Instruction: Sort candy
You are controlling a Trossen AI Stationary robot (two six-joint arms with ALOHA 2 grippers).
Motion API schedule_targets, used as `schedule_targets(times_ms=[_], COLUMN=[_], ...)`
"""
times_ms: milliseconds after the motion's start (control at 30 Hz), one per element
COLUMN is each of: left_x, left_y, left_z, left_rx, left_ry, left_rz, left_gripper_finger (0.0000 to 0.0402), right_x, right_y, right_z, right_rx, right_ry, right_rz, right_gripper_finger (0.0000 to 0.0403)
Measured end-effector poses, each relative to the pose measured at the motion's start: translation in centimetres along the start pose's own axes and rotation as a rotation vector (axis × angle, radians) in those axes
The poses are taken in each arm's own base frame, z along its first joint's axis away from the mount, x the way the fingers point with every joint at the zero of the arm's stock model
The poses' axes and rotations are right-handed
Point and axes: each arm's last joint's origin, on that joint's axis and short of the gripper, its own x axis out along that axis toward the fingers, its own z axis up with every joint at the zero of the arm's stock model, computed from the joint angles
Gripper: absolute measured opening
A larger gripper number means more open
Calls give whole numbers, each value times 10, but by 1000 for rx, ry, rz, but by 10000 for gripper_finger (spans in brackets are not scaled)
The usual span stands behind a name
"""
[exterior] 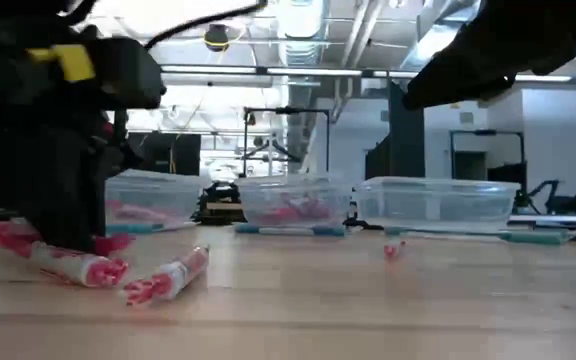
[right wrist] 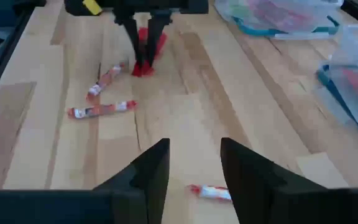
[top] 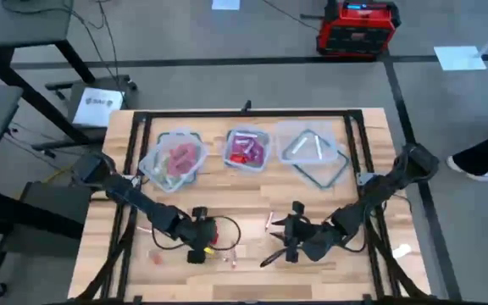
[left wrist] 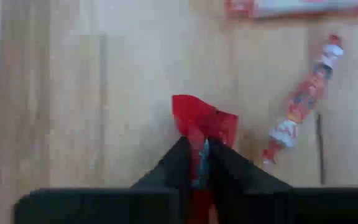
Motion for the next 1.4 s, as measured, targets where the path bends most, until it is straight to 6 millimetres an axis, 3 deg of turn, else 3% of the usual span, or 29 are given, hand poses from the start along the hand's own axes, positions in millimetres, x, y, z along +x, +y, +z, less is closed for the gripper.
schedule_targets(times_ms=[133,233,433,600,767,1033,1267,1400], left_x=[-40,-84,-141,-156,-149,-121,-127,-128], left_y=[23,46,104,148,174,165,116,91], left_z=[16,34,34,19,6,-21,-11,-9], left_rx=[-5,-48,-200,-397,-518,-626,-656,-566], left_ry=[63,5,-61,-42,86,194,-155,-207], left_rz=[214,413,669,717,606,569,419,302], left_gripper_finger=[14,12,13,28,76,140,143,143], right_x=[0,0,0,0,0,2,7,10], right_y=[0,0,0,0,0,-2,-8,-8], right_z=[0,0,0,0,0,0,3,8], right_rx=[0,-1,-1,-1,-2,2,-8,21], right_ry=[0,2,2,2,3,11,16,3], right_rz=[0,-2,-1,-1,0,8,-7,38], right_gripper_finger=[132,132,132,132,132,132,132,132])
